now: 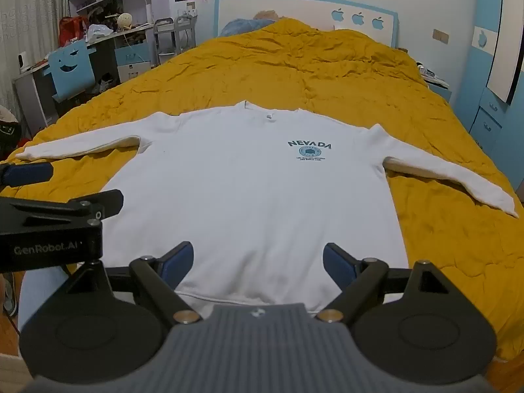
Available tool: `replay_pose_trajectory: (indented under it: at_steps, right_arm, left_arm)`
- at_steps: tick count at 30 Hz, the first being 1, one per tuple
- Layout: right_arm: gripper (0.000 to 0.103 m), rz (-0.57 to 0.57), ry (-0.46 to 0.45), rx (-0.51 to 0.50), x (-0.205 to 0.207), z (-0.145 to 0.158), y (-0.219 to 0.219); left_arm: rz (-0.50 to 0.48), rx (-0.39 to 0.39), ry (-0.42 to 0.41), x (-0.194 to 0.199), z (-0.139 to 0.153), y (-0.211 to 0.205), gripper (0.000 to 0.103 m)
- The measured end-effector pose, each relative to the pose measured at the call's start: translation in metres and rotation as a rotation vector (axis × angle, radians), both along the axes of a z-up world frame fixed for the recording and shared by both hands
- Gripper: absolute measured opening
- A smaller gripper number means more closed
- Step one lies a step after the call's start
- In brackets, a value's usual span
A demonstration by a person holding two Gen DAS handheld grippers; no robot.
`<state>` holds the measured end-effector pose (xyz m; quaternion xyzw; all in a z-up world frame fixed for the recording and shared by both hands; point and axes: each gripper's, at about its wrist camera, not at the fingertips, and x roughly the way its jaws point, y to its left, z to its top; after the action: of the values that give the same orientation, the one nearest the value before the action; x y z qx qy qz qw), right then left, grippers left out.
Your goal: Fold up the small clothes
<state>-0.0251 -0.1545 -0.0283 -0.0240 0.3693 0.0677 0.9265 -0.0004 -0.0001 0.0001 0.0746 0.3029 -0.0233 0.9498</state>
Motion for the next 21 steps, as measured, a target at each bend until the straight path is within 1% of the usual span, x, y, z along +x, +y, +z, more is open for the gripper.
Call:
replay_pose_trajectory:
  at_steps: [1, 8, 11, 17, 18, 21]
  right_arm:
    - [0.082, 0.000, 0.008, 0.005, 0.0003, -0.0002, -0.0001]
    - [0.082, 0.001, 0.006, 0.004, 0.0002, 0.0001, -0.0002]
    - [0.082, 0.001, 0.007, 0.004, 0.0011, -0.0002, -0.0005]
    - [0.082, 0.003, 0.005, 0.002, -0.0007, -0.0073, 0.0055]
    - [0.082, 0.003, 0.004, 0.002, -0.0005, -0.0069, 0.0058]
    - [0.082, 0.003, 0.004, 0.002, -0.0012, -0.0081, 0.0064]
  left_arm:
    - [0.000, -0.010, 0.013, 0.0007, 0.0001, 0.0005, 0.103]
    - [0.003, -0.014, 0.023, 0.0017, -0.0006, 0.0029, 0.103]
    - [0.001, -0.016, 0.022, -0.0016, -0.0081, 0.0015, 0.103]
    - [0.003, -0.016, 0.026, -0.0055, -0.0093, 0.0029, 0.103]
    - [0.007, -0.018, 0.031, 0.0017, -0.0079, 0.0053, 0.103]
    - [0.007, -0.020, 0.032, 0.0019, -0.0080, 0.0056, 0.103]
